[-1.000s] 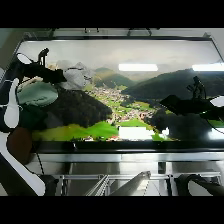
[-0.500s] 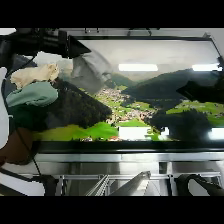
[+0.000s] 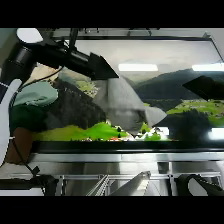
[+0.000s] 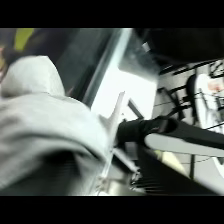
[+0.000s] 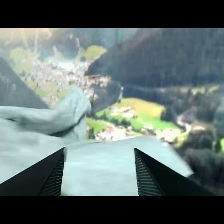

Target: Fold the shirts.

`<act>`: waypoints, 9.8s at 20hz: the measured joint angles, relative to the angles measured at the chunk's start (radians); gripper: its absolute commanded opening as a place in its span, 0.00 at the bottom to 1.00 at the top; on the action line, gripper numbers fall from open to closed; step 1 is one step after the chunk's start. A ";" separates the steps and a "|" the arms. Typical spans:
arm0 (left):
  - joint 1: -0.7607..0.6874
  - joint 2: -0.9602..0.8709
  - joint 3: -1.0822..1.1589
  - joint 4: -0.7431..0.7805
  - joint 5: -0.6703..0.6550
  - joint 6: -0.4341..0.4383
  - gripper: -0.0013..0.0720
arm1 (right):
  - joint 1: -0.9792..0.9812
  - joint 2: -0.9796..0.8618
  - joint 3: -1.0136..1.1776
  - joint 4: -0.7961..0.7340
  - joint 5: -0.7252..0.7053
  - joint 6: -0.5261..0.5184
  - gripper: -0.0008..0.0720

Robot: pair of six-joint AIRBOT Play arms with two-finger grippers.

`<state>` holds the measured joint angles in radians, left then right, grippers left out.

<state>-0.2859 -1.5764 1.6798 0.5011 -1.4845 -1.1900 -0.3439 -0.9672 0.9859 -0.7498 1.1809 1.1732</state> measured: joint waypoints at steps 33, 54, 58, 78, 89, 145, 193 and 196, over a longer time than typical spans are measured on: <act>0.056 -0.158 -0.227 0.406 0.046 -0.061 0.03 | 0.137 -0.420 -0.152 0.337 0.026 -0.244 0.04; 0.360 0.563 0.021 0.399 0.010 -0.019 0.05 | -0.096 0.330 0.074 0.647 0.001 -0.360 0.04; 0.357 0.386 -0.093 0.396 0.074 0.050 0.04 | 0.017 0.113 0.067 0.530 -0.088 -0.404 0.04; 0.400 -0.236 -0.119 0.468 -0.070 -0.091 0.98 | -0.195 -0.399 -0.044 -0.070 -0.025 -0.226 0.71; 0.177 -0.363 -0.240 0.444 0.060 -0.051 0.18 | -0.218 -0.402 -0.194 -0.127 0.092 -0.084 0.71; 0.566 -0.305 0.003 -0.146 -0.058 0.172 0.96 | 0.063 -0.472 0.374 0.042 -0.269 -0.162 0.42; 0.615 0.230 -0.227 -0.018 -0.286 0.099 0.04 | -0.297 -0.013 0.130 0.303 0.281 -0.106 0.04; 0.737 0.423 -0.148 -0.224 -0.297 0.143 0.05 | -0.370 0.124 0.314 0.392 0.258 -0.111 0.04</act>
<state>0.4515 -1.1538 1.5322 0.2771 -1.7813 -1.0466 -0.7139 -0.8433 1.2995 -0.3580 1.4387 1.0622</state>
